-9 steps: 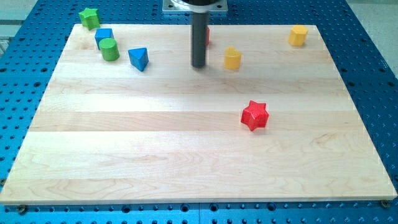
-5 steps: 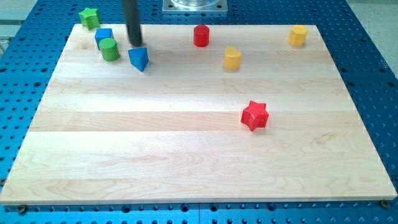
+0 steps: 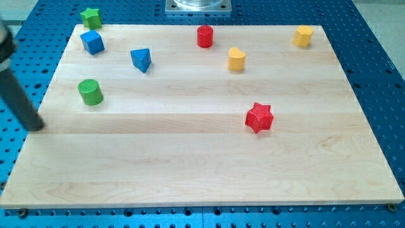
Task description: Move the green circle to the center right side of the board
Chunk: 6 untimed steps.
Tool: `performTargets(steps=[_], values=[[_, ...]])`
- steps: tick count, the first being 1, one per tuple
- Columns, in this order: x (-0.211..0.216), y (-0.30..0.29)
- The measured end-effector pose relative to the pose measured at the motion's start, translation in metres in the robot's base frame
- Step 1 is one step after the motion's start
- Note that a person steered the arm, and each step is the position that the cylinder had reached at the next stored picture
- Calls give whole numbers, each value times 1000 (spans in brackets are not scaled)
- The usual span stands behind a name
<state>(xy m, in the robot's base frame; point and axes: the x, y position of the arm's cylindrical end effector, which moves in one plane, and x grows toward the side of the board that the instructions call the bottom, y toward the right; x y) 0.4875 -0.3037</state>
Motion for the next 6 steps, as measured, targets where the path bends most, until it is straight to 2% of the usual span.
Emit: performTargets(steps=[1, 2, 3, 4, 5, 6], values=[[-10, 0], [-70, 11], [-74, 85], [-54, 158], [-51, 154], [-48, 175]])
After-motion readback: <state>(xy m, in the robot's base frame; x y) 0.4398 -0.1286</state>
